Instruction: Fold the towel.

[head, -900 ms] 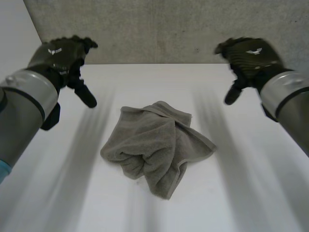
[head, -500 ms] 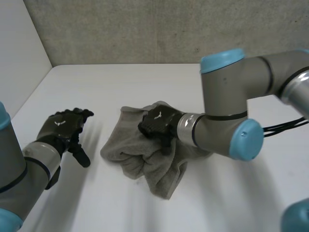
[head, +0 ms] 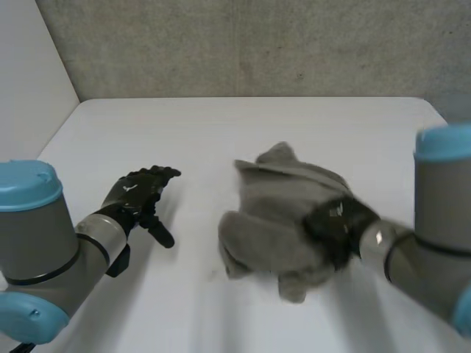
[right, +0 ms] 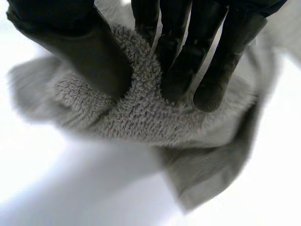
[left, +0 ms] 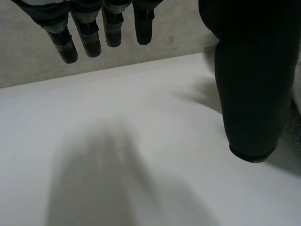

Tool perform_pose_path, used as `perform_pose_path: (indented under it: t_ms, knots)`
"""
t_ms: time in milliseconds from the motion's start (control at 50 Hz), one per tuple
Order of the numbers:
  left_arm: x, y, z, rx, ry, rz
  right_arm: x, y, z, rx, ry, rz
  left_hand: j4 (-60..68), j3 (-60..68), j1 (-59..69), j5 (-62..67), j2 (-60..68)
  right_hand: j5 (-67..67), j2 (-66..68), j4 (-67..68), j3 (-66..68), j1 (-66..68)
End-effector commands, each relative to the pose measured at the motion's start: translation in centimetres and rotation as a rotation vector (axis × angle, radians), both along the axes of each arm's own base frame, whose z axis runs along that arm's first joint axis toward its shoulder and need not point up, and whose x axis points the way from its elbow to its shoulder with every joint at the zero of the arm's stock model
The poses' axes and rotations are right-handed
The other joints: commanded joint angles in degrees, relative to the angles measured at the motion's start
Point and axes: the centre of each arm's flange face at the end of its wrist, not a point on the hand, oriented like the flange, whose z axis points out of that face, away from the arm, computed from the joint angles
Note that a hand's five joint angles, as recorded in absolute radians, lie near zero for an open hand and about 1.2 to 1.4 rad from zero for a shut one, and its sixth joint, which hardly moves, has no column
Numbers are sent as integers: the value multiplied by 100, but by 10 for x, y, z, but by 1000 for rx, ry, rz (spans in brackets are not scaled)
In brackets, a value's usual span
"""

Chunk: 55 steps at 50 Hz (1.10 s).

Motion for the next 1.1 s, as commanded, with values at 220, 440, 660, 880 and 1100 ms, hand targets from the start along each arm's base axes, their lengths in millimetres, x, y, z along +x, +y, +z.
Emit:
perform_pose_path:
  t_ms: [220,440,660,880,1100]
  knots:
    - [-44,29,-7,9,-4,-149,-6,-1,70,-113,-193,52,142,138,89,-83,142,-5051,-5035,-5125,-5090,-4950]
    - [-41,40,-19,58,-29,-159,73,-23,58,-142,-165,149,226,222,173,1,226,-4781,-4765,-4855,-4819,-4680]
    - [-34,49,-28,91,-52,-156,121,-59,5,-199,-57,119,226,222,173,1,226,-5050,-5034,-5124,-5089,-4949]
    - [-35,46,-25,79,-46,-155,122,-82,-58,-206,150,57,74,71,22,-150,74,-5134,-5118,-5208,-5173,-5034]
    - [-59,18,-10,-7,12,-175,106,-77,58,-366,-68,-54,175,171,122,-50,175,394,410,320,356,495]
